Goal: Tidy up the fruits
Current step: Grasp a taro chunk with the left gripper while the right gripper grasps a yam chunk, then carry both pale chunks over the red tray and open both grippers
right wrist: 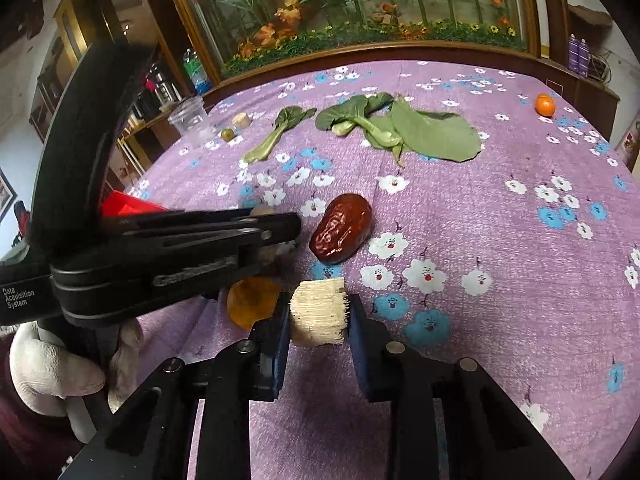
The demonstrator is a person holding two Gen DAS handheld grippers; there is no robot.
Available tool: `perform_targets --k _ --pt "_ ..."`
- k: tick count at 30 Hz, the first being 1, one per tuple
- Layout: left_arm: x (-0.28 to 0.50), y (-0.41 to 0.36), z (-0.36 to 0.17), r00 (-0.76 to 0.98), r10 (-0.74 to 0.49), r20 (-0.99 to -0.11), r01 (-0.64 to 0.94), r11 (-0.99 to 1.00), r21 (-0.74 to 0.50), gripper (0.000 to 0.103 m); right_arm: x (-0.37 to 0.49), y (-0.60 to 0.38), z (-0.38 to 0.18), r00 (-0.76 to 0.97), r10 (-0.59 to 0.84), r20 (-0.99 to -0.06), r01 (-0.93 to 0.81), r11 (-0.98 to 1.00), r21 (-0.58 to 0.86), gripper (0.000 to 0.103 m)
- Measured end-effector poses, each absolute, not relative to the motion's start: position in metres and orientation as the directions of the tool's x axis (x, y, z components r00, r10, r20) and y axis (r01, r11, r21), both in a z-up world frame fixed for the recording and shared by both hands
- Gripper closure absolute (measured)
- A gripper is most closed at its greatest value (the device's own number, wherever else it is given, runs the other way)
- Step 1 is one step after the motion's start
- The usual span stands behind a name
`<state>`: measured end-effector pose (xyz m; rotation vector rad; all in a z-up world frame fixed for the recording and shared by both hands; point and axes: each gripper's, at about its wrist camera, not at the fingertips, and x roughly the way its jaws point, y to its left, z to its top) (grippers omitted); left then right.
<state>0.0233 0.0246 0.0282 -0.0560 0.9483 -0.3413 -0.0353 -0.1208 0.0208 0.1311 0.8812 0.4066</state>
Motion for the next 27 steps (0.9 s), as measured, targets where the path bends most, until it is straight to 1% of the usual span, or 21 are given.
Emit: perform_targets --k 8,11,13,20,25,27 --pt "-0.028 0.07 0.056 0.602 -0.383 -0.701 0.185 0.921 -0.343 0.076 -0.066 -0.115 0.04 0.585 0.419 -0.694 -0.309 0.907 0.287 0.073" --pt "-0.052 0.095 0.064 0.638 -0.382 -0.668 0.134 0.91 -0.392 0.076 -0.077 -0.109 0.047 0.589 0.44 -0.677 -0.324 0.897 0.301 0.073" --pt "-0.067 0.119 0.07 0.672 -0.354 -0.651 0.082 0.909 -0.41 0.076 -0.085 -0.102 0.051 0.585 0.462 -0.667 -0.342 0.886 0.314 0.073" --pt "-0.108 0.213 0.084 0.777 -0.169 -0.607 -0.129 0.9 -0.417 0.076 -0.098 -0.048 0.059 0.508 0.543 -0.669 -0.446 0.83 0.335 0.073" --pt "-0.12 0.259 0.077 0.787 -0.053 -0.615 -0.247 0.886 -0.393 0.076 -0.101 0.007 0.062 0.44 0.579 -0.687 -0.532 0.784 0.32 0.073" --pt "-0.122 0.271 0.07 0.778 -0.017 -0.628 -0.285 0.881 -0.377 0.076 -0.1 0.035 0.062 0.42 0.578 -0.7 -0.569 0.768 0.293 0.073"
